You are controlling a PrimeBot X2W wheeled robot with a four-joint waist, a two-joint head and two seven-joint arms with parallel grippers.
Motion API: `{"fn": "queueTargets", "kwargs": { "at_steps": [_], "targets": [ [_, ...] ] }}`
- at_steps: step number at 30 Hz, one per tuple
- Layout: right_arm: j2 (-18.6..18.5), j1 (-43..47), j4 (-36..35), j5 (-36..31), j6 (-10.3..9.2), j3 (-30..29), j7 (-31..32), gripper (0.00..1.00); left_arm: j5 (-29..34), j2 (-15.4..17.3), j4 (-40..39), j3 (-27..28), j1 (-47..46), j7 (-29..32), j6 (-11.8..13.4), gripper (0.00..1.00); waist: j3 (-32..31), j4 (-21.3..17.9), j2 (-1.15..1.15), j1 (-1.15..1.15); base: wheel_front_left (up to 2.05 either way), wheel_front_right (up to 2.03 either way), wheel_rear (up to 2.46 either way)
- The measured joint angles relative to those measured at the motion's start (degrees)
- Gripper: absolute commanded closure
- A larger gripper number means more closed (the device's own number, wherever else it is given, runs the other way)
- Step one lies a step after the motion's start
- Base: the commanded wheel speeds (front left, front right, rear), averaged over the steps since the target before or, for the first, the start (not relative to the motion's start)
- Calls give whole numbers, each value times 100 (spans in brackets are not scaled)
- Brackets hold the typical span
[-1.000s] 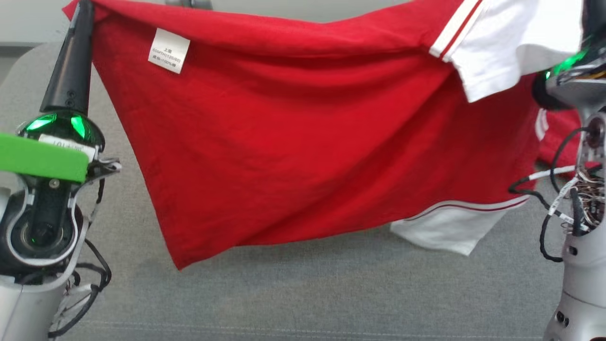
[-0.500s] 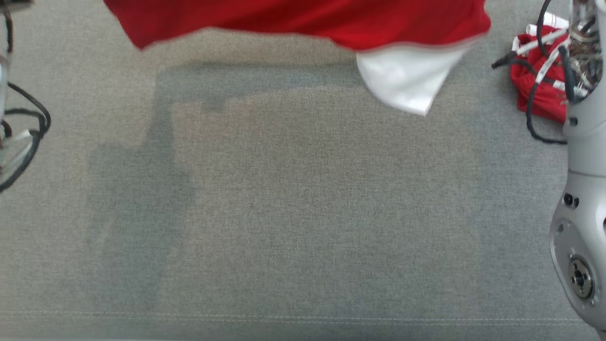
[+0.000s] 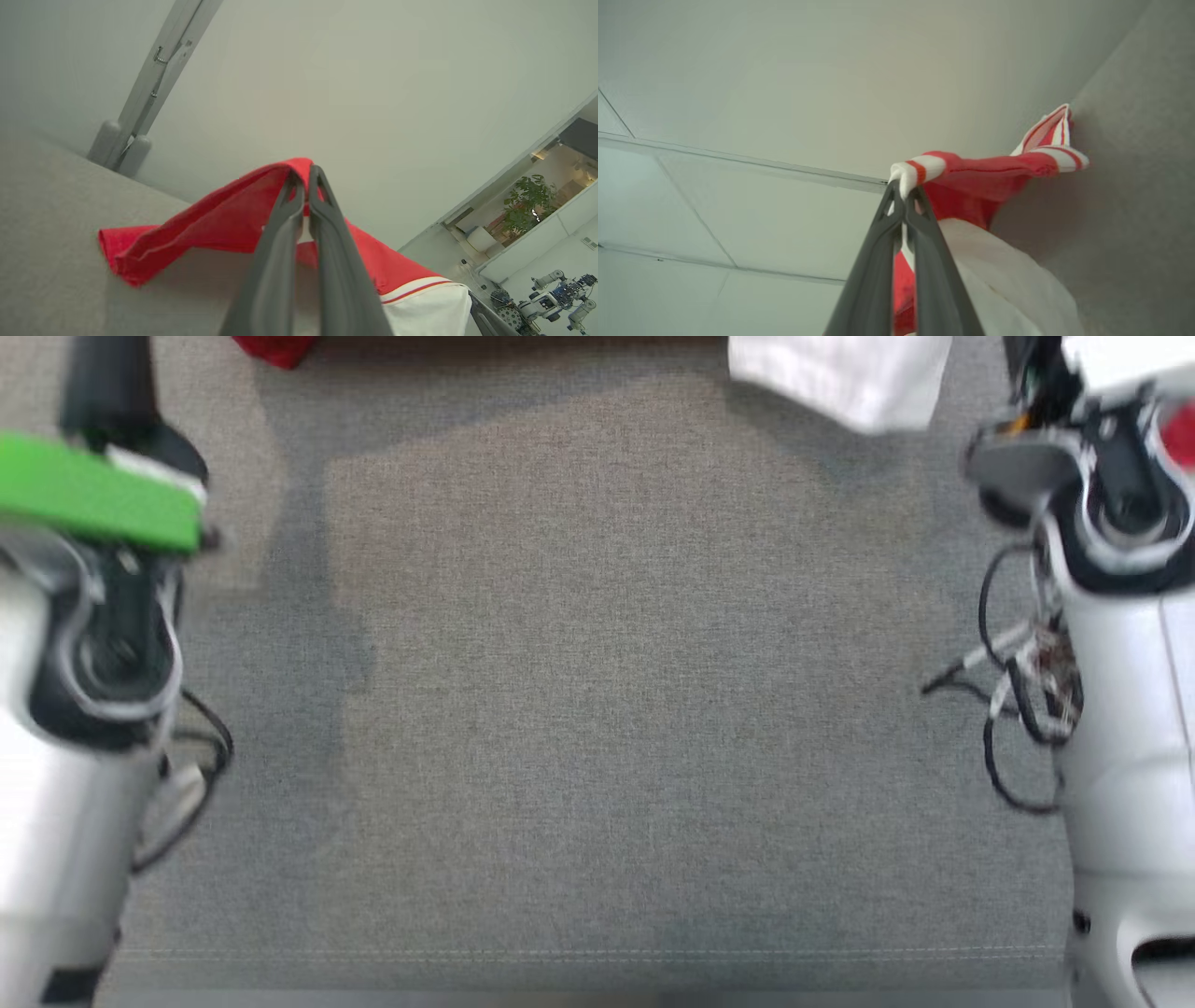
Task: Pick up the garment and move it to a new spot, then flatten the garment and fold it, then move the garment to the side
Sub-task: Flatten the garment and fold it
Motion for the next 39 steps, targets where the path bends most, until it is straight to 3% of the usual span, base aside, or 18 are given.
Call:
{"fn": "queueTargets", "kwargs": {
  "at_steps": [6, 12, 20, 35, 39],
  "targets": [
    [85, 2242, -266, 431, 0, -488, -38, 100, -294, -51, 311, -96, 2271, -276, -64, 100, -282, 9, 0, -1, 0, 0, 0],
    [207, 3437, -346, 639, 1, -653, -127, 100, -559, -96, 127, 120, 3203, -325, -48, 100, -654, 20, 0, -1, 0, 0, 0],
    [220, 4196, -1054, 712, 2, -737, -161, 100, -598, -255, -419, 190, 3780, -377, -80, 100, -947, 48, 0, -1, 0, 0, 0],
    [238, 5360, -2847, 869, 2, -748, -103, 100, -280, -250, -1508, 760, 4863, -426, -64, 100, -1133, 30, 0, -1, 0, 0, 0],
    [247, 5782, -2982, 936, 2, -816, -105, 100, -254, -263, -1597, 746, 5215, -426, 14, 100, -1138, 26, 0, -1, 0, 0, 0]
  ]
}}
